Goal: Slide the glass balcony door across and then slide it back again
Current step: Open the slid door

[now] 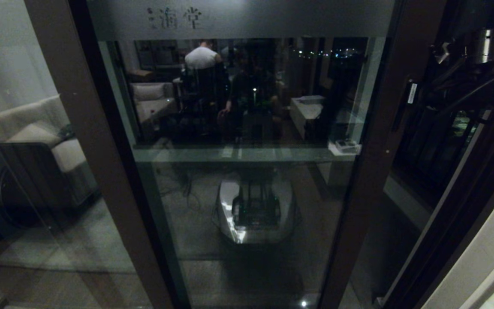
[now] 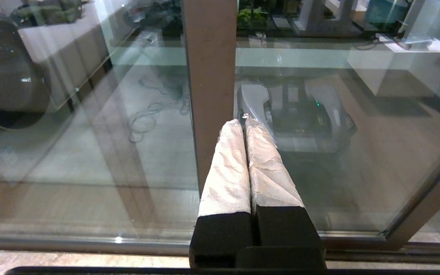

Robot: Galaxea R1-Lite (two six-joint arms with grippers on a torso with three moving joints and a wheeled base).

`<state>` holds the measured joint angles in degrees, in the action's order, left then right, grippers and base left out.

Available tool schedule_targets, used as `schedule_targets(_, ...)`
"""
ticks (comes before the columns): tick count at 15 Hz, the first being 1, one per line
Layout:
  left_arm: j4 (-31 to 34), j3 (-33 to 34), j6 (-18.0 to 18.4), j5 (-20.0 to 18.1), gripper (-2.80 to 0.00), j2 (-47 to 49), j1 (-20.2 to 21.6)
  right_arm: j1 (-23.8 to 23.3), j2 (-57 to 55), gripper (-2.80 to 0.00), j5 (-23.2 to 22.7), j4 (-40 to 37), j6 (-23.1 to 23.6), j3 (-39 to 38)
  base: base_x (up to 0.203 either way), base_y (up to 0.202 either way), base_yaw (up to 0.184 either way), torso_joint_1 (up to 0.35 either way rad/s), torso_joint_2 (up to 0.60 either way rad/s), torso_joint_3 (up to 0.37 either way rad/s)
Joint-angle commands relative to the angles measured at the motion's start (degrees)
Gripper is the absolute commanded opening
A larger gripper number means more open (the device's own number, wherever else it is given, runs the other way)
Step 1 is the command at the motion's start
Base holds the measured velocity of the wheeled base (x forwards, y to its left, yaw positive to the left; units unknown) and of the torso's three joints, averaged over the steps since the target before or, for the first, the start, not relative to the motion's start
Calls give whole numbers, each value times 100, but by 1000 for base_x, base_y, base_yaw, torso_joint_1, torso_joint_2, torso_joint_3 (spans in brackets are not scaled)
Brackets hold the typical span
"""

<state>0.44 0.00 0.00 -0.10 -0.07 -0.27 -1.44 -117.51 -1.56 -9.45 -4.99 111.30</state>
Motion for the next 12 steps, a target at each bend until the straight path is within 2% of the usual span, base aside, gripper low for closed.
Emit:
schedule_targets(1,0,9,0,1,-280,-1,0,93,37,-280,77,-13,-2,6,0,0,0,0,0,0)
schedule_targets(6,0,1,0,1,-280,-1,0,270,105,-280,114,-13,-9,-12,0,0,0,0,0,0)
schedule_targets(12,0,0,0,1,-280,-1,0,655,25,-280,394,-13,-18,-20,0,0,0,0,0,0)
